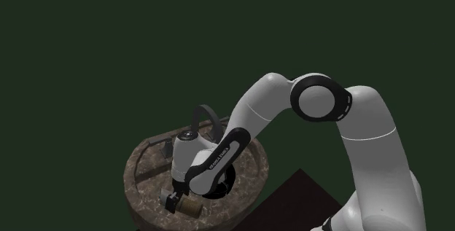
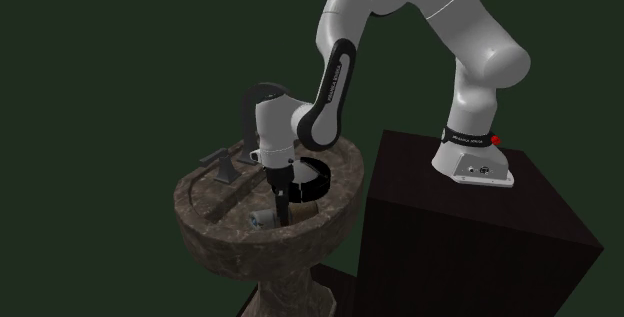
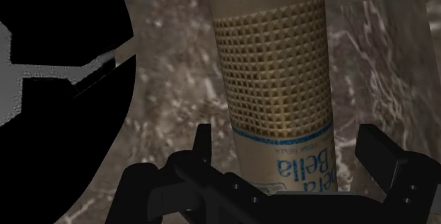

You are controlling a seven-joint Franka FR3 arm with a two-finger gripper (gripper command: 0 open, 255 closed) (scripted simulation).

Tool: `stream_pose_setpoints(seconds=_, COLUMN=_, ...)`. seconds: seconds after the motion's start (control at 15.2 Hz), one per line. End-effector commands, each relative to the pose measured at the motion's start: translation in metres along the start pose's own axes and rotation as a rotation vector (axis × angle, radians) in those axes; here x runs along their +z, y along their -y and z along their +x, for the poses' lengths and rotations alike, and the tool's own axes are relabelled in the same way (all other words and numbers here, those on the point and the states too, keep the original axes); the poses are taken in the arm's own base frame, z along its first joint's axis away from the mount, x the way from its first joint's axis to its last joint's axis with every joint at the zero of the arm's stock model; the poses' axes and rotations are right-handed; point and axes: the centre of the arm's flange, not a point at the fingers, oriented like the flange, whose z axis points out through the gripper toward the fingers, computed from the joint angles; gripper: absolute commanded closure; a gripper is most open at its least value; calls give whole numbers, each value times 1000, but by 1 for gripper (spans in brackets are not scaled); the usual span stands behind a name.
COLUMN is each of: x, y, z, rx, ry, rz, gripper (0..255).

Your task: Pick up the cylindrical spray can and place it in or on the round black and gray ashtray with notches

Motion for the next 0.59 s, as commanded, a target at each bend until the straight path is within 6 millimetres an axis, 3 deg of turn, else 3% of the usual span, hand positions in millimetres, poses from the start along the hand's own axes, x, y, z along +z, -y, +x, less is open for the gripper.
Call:
stream_pose_setpoints(seconds=0.0, x=1, y=0, z=0, rx=0, ry=0, rz=0, gripper=0)
stream_pose_setpoints(seconds=0.33, x=1, y=0, z=0, rx=0, ry=0, rz=0, gripper=0)
stream_pose_setpoints(seconds=0.4, x=1, y=0, z=0, rx=0, ry=0, rz=0, gripper=255)
stream_pose_setpoints(seconds=0.53, x=0, y=0, z=0, rx=0, ry=0, rz=0, gripper=255)
